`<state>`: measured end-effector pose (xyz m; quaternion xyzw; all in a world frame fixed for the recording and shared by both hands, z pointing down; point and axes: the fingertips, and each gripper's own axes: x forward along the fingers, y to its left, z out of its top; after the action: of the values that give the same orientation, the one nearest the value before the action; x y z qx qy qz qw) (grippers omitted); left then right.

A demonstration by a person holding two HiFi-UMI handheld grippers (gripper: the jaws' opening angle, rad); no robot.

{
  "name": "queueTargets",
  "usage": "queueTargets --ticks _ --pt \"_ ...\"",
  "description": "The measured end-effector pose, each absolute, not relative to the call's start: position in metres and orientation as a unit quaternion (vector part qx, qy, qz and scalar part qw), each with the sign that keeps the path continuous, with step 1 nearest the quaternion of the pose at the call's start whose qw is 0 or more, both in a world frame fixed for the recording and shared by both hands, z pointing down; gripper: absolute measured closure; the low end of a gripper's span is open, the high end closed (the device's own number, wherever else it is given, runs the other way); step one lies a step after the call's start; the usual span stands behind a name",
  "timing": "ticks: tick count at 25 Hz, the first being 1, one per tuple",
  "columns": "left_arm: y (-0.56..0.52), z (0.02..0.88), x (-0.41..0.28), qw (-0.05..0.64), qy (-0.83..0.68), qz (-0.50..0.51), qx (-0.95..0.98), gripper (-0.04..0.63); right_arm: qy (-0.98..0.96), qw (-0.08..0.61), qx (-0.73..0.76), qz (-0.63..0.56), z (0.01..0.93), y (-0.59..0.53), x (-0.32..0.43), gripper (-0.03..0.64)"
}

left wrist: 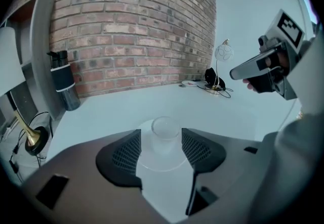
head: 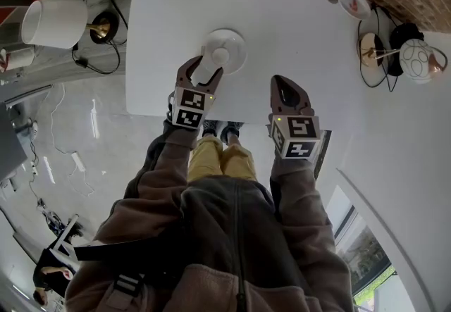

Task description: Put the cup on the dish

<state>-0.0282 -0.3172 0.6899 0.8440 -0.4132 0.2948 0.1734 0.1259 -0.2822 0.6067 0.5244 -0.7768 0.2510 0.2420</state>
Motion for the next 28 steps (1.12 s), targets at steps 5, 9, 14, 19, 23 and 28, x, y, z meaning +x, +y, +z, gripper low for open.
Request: queueTargets --ticks 5,9,14,19,23,28 --pt "-0.320 0.644 -0.031 0.137 -0.431 0.265 0.852 0.454 -0.783 0.226 0.530 0.233 0.583 -0.280 0.124 0.617" --pt "-0.322 0.601 -0.032 0.112 -0.445 0.235 0.857 0.515 -0.792 0.208 0.535 0.207 0.550 -0.277 0.121 0.617" --pt "-0.316 0.547 -0.033 0.092 -0.461 0.199 0.860 0.591 -0.797 0.179 0.549 0.178 0.506 -0.271 0.122 0.617" --pt "-0.310 0.494 -0.037 0.079 -0.472 0.159 0.864 0.591 -0.803 0.150 0.561 0.138 0.460 -0.272 0.124 0.617" --pt "-0.307 0.456 -0.042 0.058 -0.479 0.142 0.864 0.591 -0.807 0.125 0.567 0.106 0.421 -0.270 0.122 0.617" --pt "-0.312 0.410 -0.049 0.035 -0.495 0.112 0.861 0.591 -0.811 0.093 0.574 0.063 0.372 -0.273 0.118 0.617"
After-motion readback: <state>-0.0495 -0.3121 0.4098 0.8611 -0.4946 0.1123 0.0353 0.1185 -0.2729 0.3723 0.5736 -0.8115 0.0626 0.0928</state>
